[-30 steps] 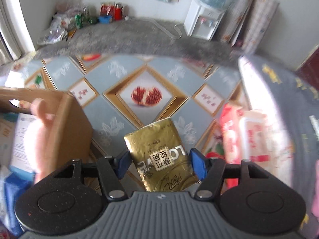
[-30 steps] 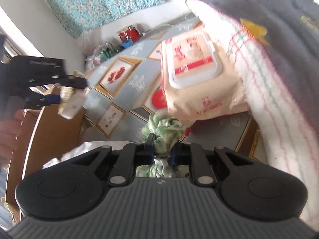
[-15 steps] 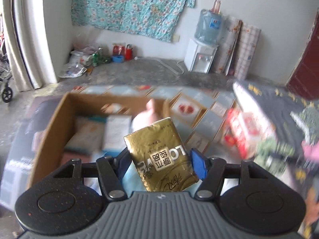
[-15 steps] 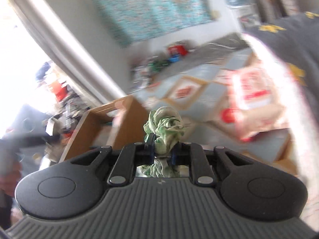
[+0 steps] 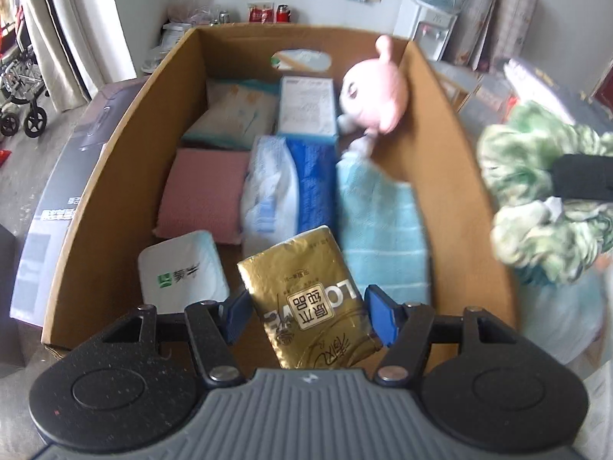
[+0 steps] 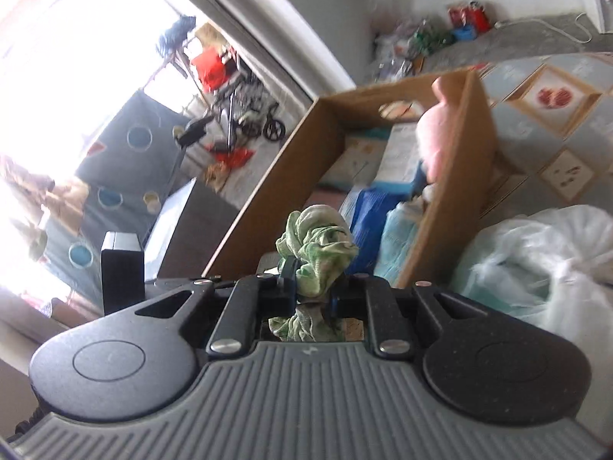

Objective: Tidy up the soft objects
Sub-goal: 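Carry the sachet and scrunchie into the cardboard box with both tools and release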

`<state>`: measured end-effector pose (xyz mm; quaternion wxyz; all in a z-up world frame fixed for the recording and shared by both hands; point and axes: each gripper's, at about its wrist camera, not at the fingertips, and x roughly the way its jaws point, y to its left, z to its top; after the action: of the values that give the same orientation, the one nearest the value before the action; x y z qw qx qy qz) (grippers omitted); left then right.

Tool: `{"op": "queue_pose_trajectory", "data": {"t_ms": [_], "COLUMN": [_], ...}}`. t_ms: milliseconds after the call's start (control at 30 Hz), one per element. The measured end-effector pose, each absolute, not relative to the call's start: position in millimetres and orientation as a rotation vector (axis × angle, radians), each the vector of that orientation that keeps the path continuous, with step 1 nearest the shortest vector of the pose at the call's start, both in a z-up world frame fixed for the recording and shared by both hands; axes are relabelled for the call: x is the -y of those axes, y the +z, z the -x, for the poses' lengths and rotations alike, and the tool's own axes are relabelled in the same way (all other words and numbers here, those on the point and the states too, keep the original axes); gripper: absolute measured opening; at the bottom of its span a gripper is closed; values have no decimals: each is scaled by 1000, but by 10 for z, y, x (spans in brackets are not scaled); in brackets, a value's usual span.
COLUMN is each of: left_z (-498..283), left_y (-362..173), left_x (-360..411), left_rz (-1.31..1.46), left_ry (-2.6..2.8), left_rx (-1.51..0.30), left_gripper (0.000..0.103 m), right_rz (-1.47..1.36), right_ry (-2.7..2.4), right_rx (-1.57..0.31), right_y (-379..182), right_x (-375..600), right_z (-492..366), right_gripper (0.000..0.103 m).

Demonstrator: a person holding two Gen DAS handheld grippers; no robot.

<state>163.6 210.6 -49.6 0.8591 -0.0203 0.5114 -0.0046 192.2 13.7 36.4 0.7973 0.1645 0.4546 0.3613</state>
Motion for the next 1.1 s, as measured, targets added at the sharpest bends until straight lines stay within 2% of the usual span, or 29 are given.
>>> {"op": "queue_pose_trajectory", "data": {"t_ms": [333, 433, 500, 600, 933, 1000, 1067, 1100], "left_z": [-1590, -1570, -1546, -1522, -1308, -1275, -1264, -1267], "left_y": [-657, -663, -655, -639, -166, -71, -21, -13], "left_x": [-2223, -2214, -2209, -2226, -2513, -2595, -2659, -2681], "left_rz": [-52, -71, -82, -93, 20, 39, 47, 47], "left_ry": [-28, -44, -43, -30, 11, 35, 61, 73], "left_rx": [-1085, -1078, -1072, -1061, -909, -879, -863, -862], "left_gripper": [67, 70, 75, 76, 76, 76, 76, 76], "right_rz": [-189, -178, -172, -162, -100, -76, -33, -7], "right_ry": [777, 770, 764, 752, 750, 771, 790, 784], "right_rx": [-1069, -1076, -1078, -1082, -1122, -1147, -1175, -1183], "right_y": [182, 160, 118, 78, 50, 6, -73, -115], "right_x": [-797, -811, -819, -831, -942, -1039, -1172, -1229], "right_z": [-1987, -2019, -2048, -2084, -2159, -2174, -2181, -2179], "right_gripper": [16, 16, 17, 17, 17, 22, 37, 49]}}
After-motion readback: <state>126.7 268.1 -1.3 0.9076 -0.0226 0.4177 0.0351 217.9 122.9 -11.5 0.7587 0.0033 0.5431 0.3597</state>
